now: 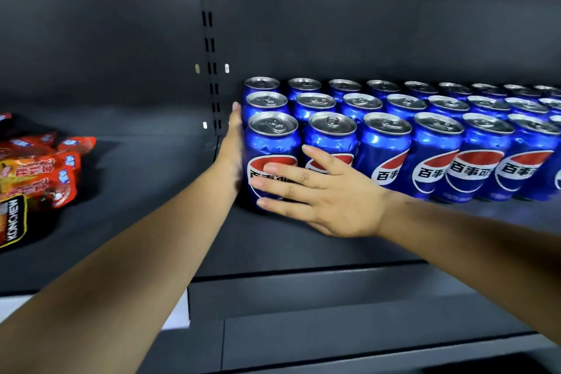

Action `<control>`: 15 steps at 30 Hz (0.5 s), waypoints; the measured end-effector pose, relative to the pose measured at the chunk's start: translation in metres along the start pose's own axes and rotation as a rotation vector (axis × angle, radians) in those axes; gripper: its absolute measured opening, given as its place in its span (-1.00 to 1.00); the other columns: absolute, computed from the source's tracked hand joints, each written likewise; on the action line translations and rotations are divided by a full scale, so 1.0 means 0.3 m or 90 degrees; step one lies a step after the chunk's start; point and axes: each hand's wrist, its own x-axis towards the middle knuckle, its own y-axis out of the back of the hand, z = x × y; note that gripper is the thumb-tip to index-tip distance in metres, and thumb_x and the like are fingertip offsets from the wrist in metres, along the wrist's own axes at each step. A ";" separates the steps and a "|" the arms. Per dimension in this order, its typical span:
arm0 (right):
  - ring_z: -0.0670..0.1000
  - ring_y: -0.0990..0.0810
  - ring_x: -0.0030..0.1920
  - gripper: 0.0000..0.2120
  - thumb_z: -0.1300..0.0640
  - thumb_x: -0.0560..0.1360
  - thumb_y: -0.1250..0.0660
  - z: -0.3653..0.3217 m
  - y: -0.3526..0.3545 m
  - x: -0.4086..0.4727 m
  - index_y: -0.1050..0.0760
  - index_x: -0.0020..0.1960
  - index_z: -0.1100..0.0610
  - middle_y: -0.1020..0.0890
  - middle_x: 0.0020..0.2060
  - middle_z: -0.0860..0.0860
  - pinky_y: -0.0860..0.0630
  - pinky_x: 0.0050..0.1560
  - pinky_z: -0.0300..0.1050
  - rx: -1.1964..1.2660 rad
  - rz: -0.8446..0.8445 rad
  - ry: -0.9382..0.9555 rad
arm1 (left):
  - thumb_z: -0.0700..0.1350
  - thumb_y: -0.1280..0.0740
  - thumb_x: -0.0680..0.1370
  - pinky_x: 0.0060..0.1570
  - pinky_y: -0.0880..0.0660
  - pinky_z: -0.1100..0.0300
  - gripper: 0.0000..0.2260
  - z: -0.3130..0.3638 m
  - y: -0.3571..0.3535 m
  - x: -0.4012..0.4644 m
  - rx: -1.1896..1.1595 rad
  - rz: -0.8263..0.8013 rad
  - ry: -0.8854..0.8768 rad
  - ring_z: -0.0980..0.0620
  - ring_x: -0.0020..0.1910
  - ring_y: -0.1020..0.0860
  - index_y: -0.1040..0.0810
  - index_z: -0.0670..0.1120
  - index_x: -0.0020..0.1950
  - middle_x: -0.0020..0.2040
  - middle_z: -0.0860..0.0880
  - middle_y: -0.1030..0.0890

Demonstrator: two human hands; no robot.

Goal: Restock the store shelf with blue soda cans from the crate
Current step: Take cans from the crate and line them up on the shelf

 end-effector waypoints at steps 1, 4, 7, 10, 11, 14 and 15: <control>0.04 -0.19 0.45 -0.52 0.14 0.51 -0.12 0.001 -0.001 -0.001 -0.26 0.43 0.07 -0.29 0.44 0.00 0.13 0.46 0.12 -0.002 -0.001 0.003 | 0.31 0.11 0.56 -0.39 -0.58 0.23 -0.38 0.004 -0.001 -0.003 0.000 0.001 0.005 -0.04 -0.35 -0.66 -0.55 -0.12 -0.04 -0.28 -0.15 -0.68; 0.04 -0.17 0.45 -0.51 0.13 0.51 -0.10 0.001 -0.003 -0.005 -0.24 0.43 0.07 -0.26 0.45 -0.01 0.13 0.46 0.12 -0.018 -0.011 0.005 | 0.31 0.12 0.56 -0.39 -0.59 0.22 -0.37 0.003 0.002 -0.004 0.016 0.006 0.010 -0.04 -0.35 -0.66 -0.55 -0.12 -0.04 -0.27 -0.15 -0.68; 0.05 -0.16 0.45 -0.48 0.11 0.49 -0.17 0.000 0.006 -0.003 -0.21 0.44 0.07 -0.27 0.46 0.00 0.12 0.45 0.14 -0.027 -0.019 0.011 | 0.36 0.09 0.54 -0.07 -0.58 0.14 -0.34 0.026 0.012 -0.029 0.058 0.076 -0.027 -0.08 -0.09 -0.64 -0.53 -0.12 0.15 0.00 -0.18 -0.65; 0.10 -0.16 0.46 -0.41 0.15 0.45 -0.25 0.005 0.048 0.008 -0.18 0.45 0.11 -0.21 0.46 0.04 0.09 0.45 0.15 0.035 0.003 -0.005 | 0.53 -0.07 0.35 0.29 -0.39 0.00 -0.18 0.047 0.060 -0.025 0.245 0.194 -0.097 -0.08 0.22 -0.52 -0.47 -0.06 0.33 0.26 -0.11 -0.55; 0.11 -0.17 0.45 -0.43 0.16 0.46 -0.25 0.011 0.073 0.016 -0.18 0.43 0.12 -0.22 0.46 0.07 0.07 0.45 0.15 0.070 0.021 -0.030 | 0.48 -0.08 0.40 0.32 -0.34 0.09 -0.24 0.078 0.058 -0.046 0.316 0.240 -0.161 -0.04 0.24 -0.49 -0.47 -0.06 0.33 0.27 -0.05 -0.54; 0.14 -0.22 0.43 -0.58 0.08 0.56 -0.15 0.075 0.153 0.046 -0.23 0.39 0.15 -0.31 0.42 0.15 0.01 0.42 0.17 0.117 0.079 -0.154 | 0.08 -0.13 0.62 0.05 -0.32 0.34 -0.63 0.184 0.018 -0.116 0.444 0.289 -0.335 0.07 0.17 -0.45 -0.47 -0.13 0.28 0.15 0.00 -0.51; 0.15 -0.26 0.42 -0.59 0.01 0.58 -0.10 0.108 0.176 0.051 -0.25 0.37 0.17 -0.36 0.40 0.17 -0.02 0.41 0.16 0.136 0.074 -0.203 | 0.02 -0.17 0.62 0.00 -0.34 0.41 -0.68 0.215 0.007 -0.139 0.459 0.255 -0.377 0.13 0.14 -0.45 -0.49 -0.12 0.28 0.12 0.04 -0.52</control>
